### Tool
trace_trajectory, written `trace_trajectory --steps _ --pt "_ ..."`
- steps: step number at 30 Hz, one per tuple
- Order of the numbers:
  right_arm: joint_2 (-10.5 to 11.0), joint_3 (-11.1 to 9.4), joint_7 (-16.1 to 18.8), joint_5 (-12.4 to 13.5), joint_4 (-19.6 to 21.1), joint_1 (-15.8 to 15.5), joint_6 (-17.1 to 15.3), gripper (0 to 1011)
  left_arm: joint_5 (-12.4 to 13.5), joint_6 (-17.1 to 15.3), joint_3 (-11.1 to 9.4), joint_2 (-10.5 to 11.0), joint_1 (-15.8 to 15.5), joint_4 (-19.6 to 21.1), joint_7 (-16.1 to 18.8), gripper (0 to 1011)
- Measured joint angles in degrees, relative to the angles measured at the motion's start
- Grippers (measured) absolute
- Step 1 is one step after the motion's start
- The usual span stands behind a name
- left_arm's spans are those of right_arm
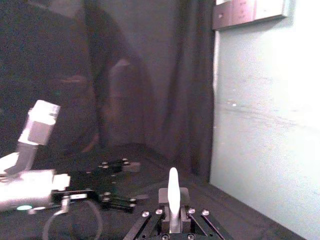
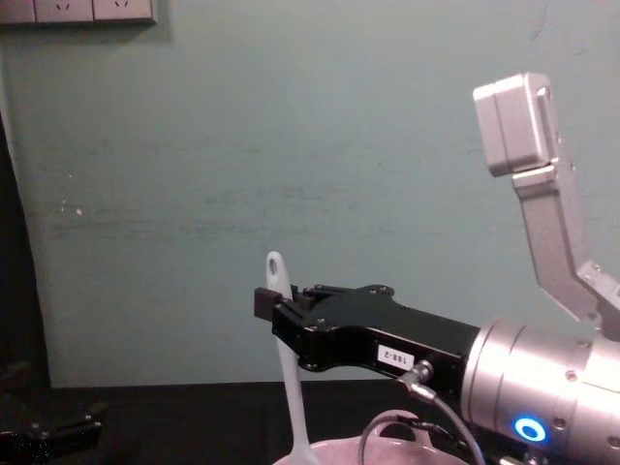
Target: Use the one hand to pick up the spoon and stir the clear water in the bowl.
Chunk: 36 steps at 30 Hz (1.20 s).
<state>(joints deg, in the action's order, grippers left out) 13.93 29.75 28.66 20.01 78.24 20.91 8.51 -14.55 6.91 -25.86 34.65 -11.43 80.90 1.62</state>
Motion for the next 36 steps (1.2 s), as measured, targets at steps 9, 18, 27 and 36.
trace_trajectory --steps 9,18,27,36 --pt "-1.6 -1.7 -3.5 -3.4 -3.2 1.0 3.4 116 0.0 0.0 0.0 0.0 0.0 0.0 0.0 1005" --pt "-0.5 -4.1 -5.1 -5.5 -1.8 -0.4 3.5 117 0.0 0.0 0.0 0.0 0.0 0.0 0.0 1005" --pt "2.0 -5.8 -4.1 -5.1 2.8 -3.7 1.4 117 0.0 0.0 0.0 0.0 0.0 0.0 0.0 1005" --pt "3.4 -4.6 -0.4 -2.5 6.6 -5.9 -0.3 116 0.0 0.0 0.0 0.0 0.0 0.0 0.0 1005"
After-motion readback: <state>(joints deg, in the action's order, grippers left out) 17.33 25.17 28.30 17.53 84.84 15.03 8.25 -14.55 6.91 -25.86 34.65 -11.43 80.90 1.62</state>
